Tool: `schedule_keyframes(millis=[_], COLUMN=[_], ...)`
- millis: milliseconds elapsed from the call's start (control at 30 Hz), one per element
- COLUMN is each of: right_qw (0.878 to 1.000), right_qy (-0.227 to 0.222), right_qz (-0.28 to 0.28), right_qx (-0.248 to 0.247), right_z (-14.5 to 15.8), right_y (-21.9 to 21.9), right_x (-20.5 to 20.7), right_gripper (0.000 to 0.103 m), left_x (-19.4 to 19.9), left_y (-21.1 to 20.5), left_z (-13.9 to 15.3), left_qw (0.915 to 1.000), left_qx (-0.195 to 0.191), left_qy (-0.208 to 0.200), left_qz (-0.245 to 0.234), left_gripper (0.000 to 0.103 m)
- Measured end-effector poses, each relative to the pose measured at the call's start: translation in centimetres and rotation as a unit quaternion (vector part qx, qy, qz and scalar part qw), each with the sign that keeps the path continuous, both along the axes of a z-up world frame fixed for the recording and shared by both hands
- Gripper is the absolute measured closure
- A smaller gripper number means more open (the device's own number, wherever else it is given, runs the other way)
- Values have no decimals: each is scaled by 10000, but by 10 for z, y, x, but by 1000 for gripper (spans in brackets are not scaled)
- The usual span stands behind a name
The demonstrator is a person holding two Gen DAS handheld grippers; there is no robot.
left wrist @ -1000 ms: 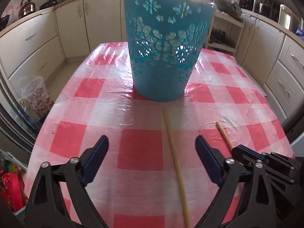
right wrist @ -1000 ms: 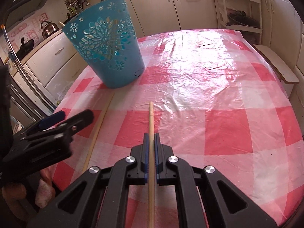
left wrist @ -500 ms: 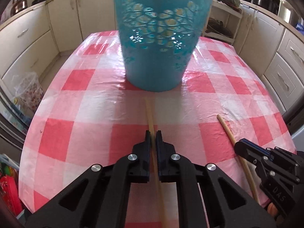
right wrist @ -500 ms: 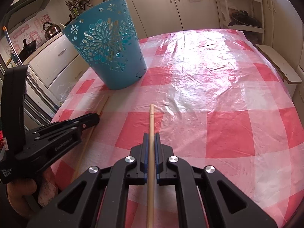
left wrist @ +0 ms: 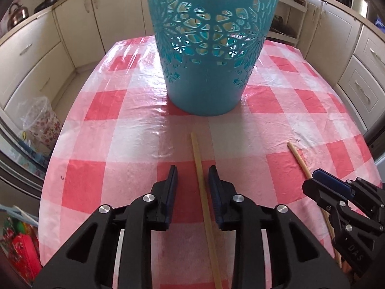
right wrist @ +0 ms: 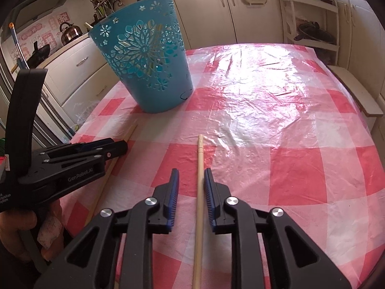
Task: Organize utensils
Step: 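Close the left tool on a loose stick while right tool holds its stick, then lift the stick with the left tool over the teal basket and open it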
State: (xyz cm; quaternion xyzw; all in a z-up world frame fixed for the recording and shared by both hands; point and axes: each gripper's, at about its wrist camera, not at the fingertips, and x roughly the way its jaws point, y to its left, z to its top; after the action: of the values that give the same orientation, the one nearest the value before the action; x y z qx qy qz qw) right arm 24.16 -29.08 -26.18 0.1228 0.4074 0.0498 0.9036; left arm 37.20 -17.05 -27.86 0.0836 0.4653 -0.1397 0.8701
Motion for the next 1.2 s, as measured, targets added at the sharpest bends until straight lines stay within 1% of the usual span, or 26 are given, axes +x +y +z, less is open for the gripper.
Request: schedule_keyframes(millis=[33,67,100,167,300,433,533,567,600,700,767,800,833,900,1033,1133,1200], right_qw=[10000,9998,9996,9997,9995,9996,9996,9996,9996,9998,9999,9997,9994,9988,9992,9998,9996], right_qy=[-10,-16,-20,-16,-112,-71,-68,-66,-75,-132,-70,-41,-44,-43,-58,-75,-103], right_qz=[-2,-9,-30,-113,-272,-267,-272,-267,-253,-145,-73,-51,-32,4,-42,-169,-242], right_qx=[-82,-172,-274,-238,-128,-66,-6,20,53,80,-104,-232,-336,-480,-398,-102,-76], right_z=[0,0,0,0,2,1,1,1,1,3,1,-1,0,0,-1,-1,0], right_y=[2,4,5,0,-10,-12,-14,-13,-13,-9,-3,1,3,6,2,-8,-12], right_x=[0,1,1,1,1,3,3,4,4,4,5,5,5,6,4,2,1], right_gripper=[84,87,92,97,97,97,97,97,97,97,97,97,97,97,97,97,97], left_x=[0,0,1,3,4,5,5,5,4,5,3,2,1,-2,-7,-15,-21], left_y=[-1,-3,-3,-1,6,5,2,1,2,2,2,1,0,-3,1,6,10], left_z=[0,0,0,0,0,0,0,0,0,0,-1,-1,-1,-1,0,4,9], left_qw=[10000,10000,9999,9999,9997,9999,9999,9998,9998,9998,9996,9995,9995,9990,9993,9993,9993], left_qx=[18,18,-15,-105,-221,-85,90,145,147,128,188,163,151,259,194,156,79], left_qy=[-24,-42,-42,-13,33,35,-42,-86,-102,-114,-167,-172,-163,-216,-147,-158,-186], left_qz=[-32,-67,-94,-85,-36,-79,-111,-89,-74,-89,-139,-196,-246,-287,-286,-298,-315], left_gripper=[84,95,98,98,98,97,91,87,85,85,86,92,96,98,98,98,98])
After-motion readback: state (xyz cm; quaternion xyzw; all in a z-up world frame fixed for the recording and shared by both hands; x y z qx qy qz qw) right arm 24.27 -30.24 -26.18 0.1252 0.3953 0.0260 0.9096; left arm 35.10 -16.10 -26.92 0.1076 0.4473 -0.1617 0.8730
